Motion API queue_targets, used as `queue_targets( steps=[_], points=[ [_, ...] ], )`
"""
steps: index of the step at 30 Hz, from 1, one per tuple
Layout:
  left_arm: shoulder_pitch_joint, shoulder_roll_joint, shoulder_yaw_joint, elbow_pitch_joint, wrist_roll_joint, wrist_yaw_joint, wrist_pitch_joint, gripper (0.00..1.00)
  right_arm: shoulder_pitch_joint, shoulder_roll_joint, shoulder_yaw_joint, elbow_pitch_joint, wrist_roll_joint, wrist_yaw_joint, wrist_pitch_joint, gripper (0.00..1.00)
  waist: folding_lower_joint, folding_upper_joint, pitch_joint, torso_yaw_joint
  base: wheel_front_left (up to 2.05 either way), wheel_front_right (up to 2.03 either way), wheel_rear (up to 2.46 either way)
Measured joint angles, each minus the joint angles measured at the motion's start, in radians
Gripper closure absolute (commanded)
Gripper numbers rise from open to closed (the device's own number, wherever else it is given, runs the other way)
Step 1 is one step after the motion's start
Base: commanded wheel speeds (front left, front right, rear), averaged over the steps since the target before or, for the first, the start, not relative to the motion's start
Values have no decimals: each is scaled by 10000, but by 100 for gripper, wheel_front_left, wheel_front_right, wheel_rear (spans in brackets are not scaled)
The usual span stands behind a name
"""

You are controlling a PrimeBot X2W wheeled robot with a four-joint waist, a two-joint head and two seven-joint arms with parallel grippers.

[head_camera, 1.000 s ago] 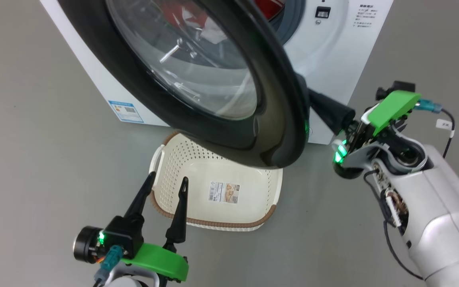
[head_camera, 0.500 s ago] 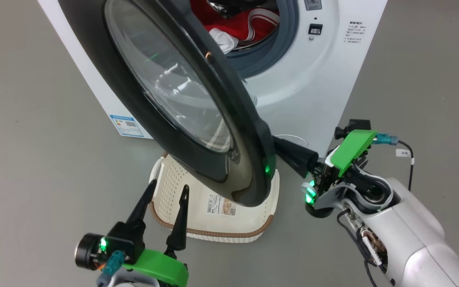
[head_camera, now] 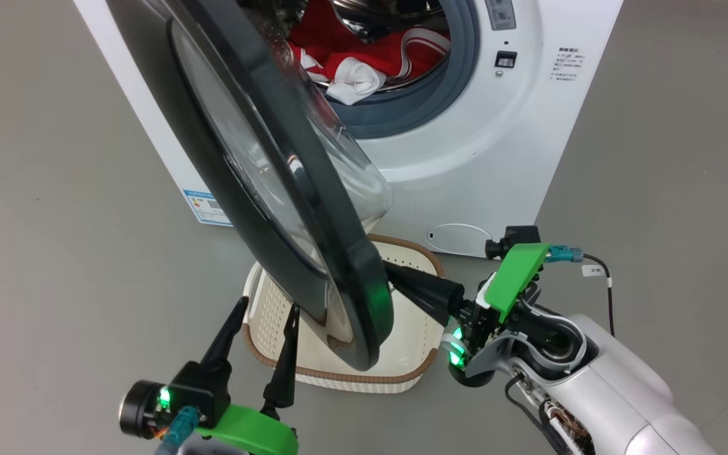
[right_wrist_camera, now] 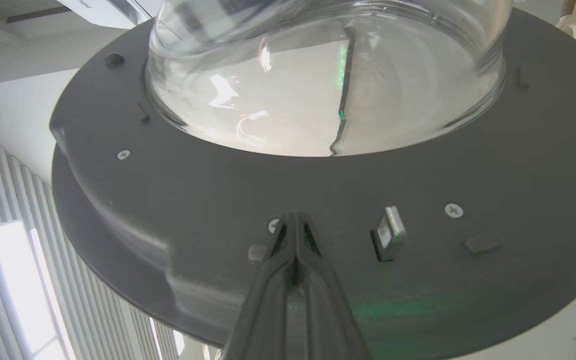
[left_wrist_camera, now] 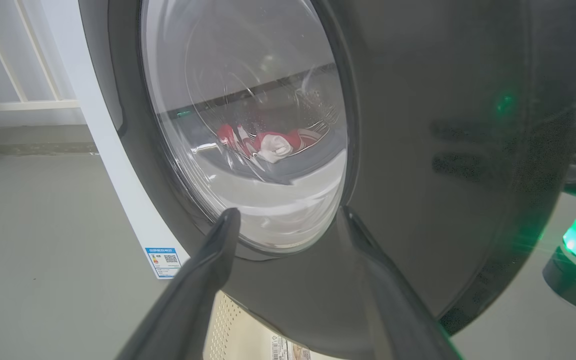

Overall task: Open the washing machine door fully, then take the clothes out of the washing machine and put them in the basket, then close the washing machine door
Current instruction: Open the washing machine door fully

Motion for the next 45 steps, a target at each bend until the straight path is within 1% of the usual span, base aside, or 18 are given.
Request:
queue_targets(
  steps=[9,14,19,24,27,28,29,30,31,32,33,34,38,45],
  points=[
    [4,2,27,-2,0,0,0,0,180,4,493,-353,184,-2,-196,100,0,0,-44,31,0,0,0],
    [35,2,38,0,0,2,0,0,306,42,389,-422,198,-2,-441,100,0,0,-64,-38,0,0,0],
    [55,2,104,-2,0,0,0,0,918,84,-420,-890,169,-2,-968,100,0,0,-92,-167,0,0,0],
    [151,2,226,-6,29,-2,0,0,1757,96,-1446,-1517,-301,-2,-1394,100,0,1,-91,-356,0,0,0],
    [183,2,290,-4,33,-65,0,0,2455,111,-2224,-2104,-460,-2,-1622,100,0,0,-109,-453,0,0,0],
    [189,2,332,-4,58,-71,0,0,2891,113,-2683,-2516,-704,-2,-1799,100,1,0,-124,-516,0,0,0],
    [191,2,351,-2,94,-73,0,0,3098,121,-2880,-2702,-880,-2,-1904,94,0,0,-132,-549,0,0,0],
    [193,2,368,-2,96,-73,0,0,3311,125,-3072,-2892,-1037,-2,-1998,75,0,0,-142,-584,0,0,0],
    [196,0,382,0,96,-75,0,0,3527,127,-3254,-3062,-1241,-2,-2132,61,0,0,-154,-617,0,0,0],
    [202,2,403,6,98,-75,0,0,3741,128,-3409,-3208,-1453,-2,-2293,32,0,0,-168,-652,0,0,0],
    [212,2,416,12,98,-77,0,0,3969,125,-3534,-3352,-1657,-2,-2414,7,0,0,-188,-688,0,0,0],
    [228,2,431,17,98,-77,0,0,4207,132,-3674,-3528,-1885,-2,-2571,0,0,0,-206,-725,0,0,0],
    [435,2,516,21,98,-77,0,0,5055,146,-4082,-4171,-2560,-2,-3089,0,0,0,-267,-884,0,0,0],
    [618,8,637,44,104,-79,0,0,6164,125,-4257,-4696,-4148,-2,-4077,0,0,0,-391,-1127,0,0,0]
  ],
)
